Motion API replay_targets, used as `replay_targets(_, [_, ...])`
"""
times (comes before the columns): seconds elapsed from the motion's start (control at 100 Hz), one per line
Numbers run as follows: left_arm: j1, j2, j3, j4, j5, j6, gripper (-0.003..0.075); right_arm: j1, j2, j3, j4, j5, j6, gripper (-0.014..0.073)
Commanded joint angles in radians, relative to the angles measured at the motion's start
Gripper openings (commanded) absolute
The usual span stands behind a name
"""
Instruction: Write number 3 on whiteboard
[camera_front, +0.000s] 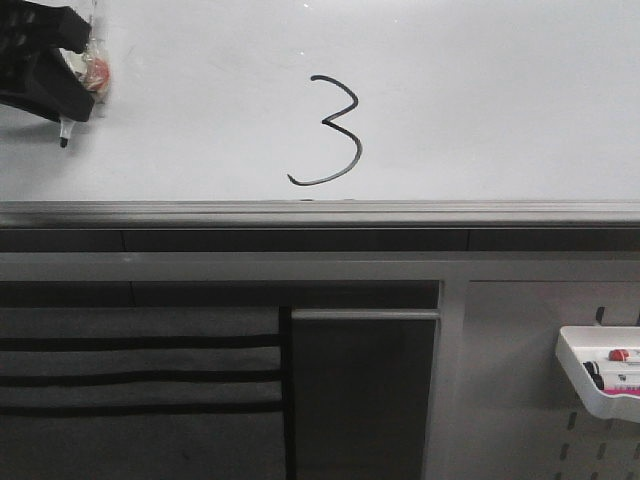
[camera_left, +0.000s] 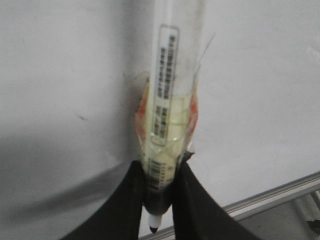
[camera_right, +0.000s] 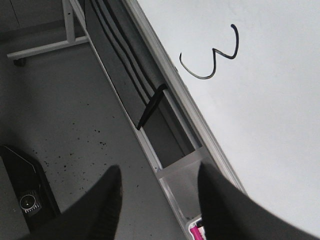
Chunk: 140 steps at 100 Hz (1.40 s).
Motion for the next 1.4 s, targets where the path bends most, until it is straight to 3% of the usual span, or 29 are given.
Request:
replay_targets(0.0, [0.004, -0.041, -0.029, -0.015, -0.027, -0.011, -0.0018, -0.005, -0.011, -0.030, 0.027, -0.038, 0.001, 0.0309])
replay_targets(0.31, [0.065, -0.035, -0.029, -0.014, 0.032, -0.015, -0.0018, -0.005, -0.011, -0.030, 0.028, -0.033, 0.001, 0.0309])
replay_targets(0.75, [0.064, -0.031, -0.029, -0.014, 0.049, -0.015, -0.0013, -0.005, -0.011, -0.030, 0.028, -0.031, 0.001, 0.0309])
replay_targets(1.06, [0.064, -0.029, -0.029, -0.011, 0.032, -0.015, 0.0198, -0.005, -0.011, -0.030, 0.028, -0.031, 0.001, 0.0309])
replay_targets(1.39, [0.064, -0.031, -0.034, 0.008, 0.036, 0.005, 0.0235, -0.005, -0.011, -0.030, 0.028, -0.031, 0.001, 0.0309])
